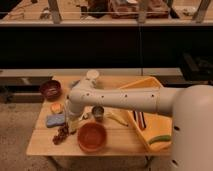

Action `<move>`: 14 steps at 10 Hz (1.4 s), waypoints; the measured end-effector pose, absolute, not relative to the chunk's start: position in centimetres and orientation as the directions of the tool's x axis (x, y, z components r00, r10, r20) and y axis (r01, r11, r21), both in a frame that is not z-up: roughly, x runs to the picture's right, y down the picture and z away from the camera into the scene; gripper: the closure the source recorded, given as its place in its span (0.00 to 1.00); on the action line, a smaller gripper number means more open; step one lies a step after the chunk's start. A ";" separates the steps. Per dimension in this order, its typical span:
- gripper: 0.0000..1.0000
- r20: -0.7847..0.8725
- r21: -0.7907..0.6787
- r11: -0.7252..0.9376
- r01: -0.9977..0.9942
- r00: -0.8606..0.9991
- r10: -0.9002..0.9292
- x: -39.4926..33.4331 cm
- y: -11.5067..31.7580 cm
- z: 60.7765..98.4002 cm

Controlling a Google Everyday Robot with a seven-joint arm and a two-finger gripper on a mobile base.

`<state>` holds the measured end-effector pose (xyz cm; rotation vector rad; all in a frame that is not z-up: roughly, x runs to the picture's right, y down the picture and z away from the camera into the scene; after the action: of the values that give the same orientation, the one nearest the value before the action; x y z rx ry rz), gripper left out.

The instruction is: Place grapes in purple bowl

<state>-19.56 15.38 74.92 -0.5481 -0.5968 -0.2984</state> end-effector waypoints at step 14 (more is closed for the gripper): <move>0.28 0.641 -0.411 0.820 0.399 0.766 -0.052 -20.1 19.2 80.2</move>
<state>-20.06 19.19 80.20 -0.5651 -0.6585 -0.2596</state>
